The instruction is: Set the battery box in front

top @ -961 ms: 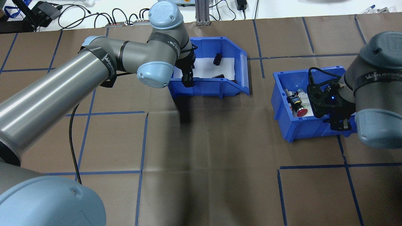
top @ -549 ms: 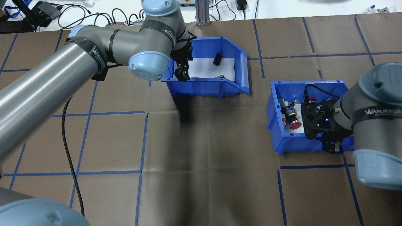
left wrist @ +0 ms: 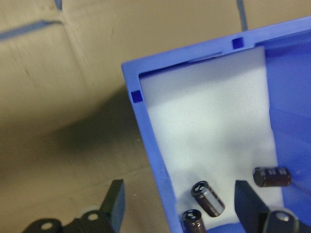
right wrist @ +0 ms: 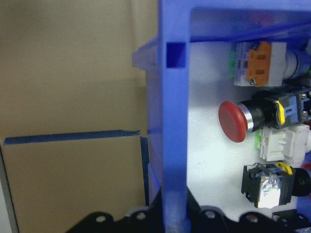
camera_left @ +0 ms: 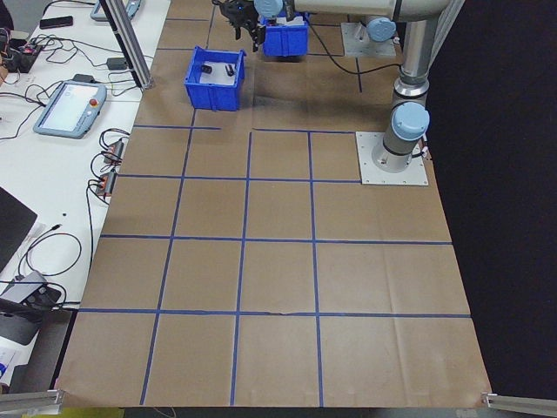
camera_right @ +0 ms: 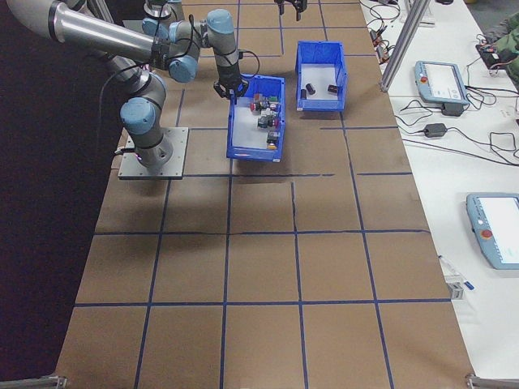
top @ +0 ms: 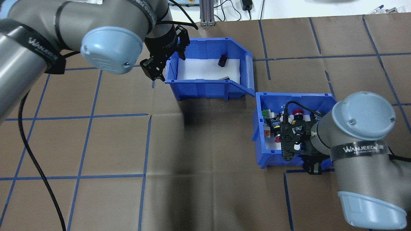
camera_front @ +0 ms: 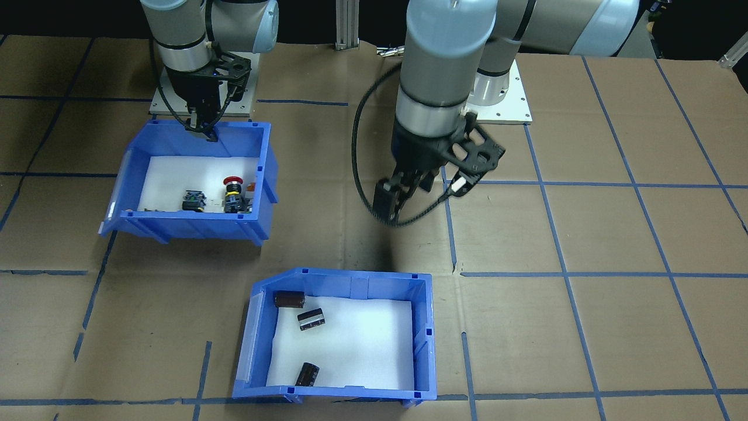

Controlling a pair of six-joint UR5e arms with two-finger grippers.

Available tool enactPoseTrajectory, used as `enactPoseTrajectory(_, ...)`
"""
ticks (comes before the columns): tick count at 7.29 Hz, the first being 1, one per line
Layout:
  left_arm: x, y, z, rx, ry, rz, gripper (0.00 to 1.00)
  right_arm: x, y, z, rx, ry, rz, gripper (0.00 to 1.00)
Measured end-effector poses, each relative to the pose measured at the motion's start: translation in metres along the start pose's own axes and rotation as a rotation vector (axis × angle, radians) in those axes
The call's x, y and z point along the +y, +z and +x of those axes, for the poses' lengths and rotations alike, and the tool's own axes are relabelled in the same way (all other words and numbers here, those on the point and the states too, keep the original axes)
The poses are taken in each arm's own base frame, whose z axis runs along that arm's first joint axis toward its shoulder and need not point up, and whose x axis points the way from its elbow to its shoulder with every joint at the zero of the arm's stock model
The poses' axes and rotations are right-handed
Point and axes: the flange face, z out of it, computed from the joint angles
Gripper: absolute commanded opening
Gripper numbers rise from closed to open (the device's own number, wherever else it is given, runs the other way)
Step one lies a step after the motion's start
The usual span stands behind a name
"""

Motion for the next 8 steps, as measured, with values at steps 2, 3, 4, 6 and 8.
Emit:
enactPoseTrajectory(2,0.017,-0.045,-0.036,-0.006,0.416,0.003,1.0,-0.036,0.002,-0.007,0.012,0.022,0.009,0.05)
enactPoseTrajectory(3,0.02,-0.055,-0.049,-0.011,0.596,-0.003,0.99,-0.06,0.002,-0.009,0.021,0.024,0.014,0.05)
enactPoseTrajectory(4,0.024,-0.062,-0.063,-0.027,0.697,-0.028,0.99,-0.085,0.001,-0.01,0.023,0.019,0.014,0.05)
enactPoseTrajectory(6,0.029,-0.08,-0.094,-0.052,0.791,-0.067,1.0,-0.131,0.005,-0.018,0.021,-0.009,0.008,0.05)
enactPoseTrajectory(8,0.005,-0.084,-0.132,-0.053,0.879,-0.08,1.0,-0.166,0.018,-0.032,0.025,-0.043,0.011,0.06)
